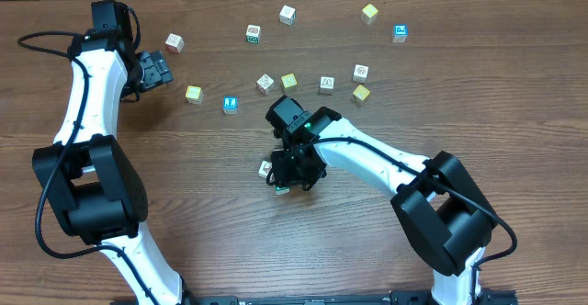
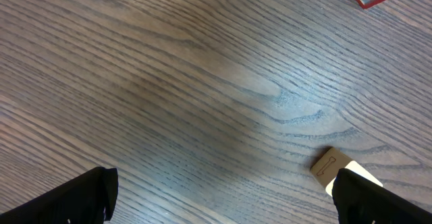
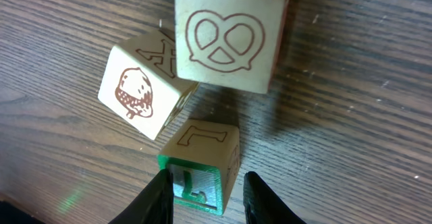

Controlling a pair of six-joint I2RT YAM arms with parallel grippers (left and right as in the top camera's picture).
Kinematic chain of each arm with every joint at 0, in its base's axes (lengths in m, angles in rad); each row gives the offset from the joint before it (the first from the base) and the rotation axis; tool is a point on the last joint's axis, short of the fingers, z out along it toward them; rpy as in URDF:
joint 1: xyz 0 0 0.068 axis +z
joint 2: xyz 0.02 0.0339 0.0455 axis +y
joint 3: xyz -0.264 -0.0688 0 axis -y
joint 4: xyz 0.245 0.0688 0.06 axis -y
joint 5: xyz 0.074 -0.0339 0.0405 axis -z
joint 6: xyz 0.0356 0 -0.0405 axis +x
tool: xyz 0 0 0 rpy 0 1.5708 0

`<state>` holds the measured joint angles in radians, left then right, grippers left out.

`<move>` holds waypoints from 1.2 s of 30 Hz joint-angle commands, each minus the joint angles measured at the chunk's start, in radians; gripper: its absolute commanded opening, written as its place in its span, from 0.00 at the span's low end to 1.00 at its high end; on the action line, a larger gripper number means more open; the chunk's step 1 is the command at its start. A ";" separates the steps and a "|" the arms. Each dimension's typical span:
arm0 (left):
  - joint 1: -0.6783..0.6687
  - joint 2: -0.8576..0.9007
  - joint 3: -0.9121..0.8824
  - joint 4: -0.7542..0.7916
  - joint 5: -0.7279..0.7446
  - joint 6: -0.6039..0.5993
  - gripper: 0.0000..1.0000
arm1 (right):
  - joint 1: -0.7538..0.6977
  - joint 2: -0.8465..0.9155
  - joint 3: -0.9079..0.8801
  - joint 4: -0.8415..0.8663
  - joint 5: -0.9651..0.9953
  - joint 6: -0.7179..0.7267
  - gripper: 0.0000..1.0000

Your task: Form a circle

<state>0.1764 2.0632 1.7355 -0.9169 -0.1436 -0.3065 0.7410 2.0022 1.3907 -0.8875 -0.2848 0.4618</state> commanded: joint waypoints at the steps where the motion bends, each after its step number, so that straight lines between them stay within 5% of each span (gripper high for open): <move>1: -0.007 -0.010 -0.006 0.002 -0.005 0.008 0.99 | -0.002 0.008 0.019 0.004 -0.008 -0.011 0.31; 13: -0.007 -0.010 -0.006 0.002 -0.005 0.008 0.99 | -0.004 0.008 0.044 -0.011 -0.008 -0.019 0.36; 24: -0.007 -0.010 -0.006 0.002 -0.005 0.008 1.00 | -0.010 0.007 0.306 -0.229 0.120 -0.021 0.42; 31: -0.007 -0.010 -0.006 0.002 -0.005 0.008 1.00 | 0.000 0.007 0.278 -0.308 0.116 0.039 0.04; 36: -0.007 -0.010 -0.006 0.002 -0.005 0.008 1.00 | 0.043 0.007 0.228 -0.292 0.109 0.079 0.04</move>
<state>0.1764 2.0632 1.7359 -0.9169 -0.1436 -0.3065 0.7490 2.0090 1.6524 -1.1931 -0.1783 0.4969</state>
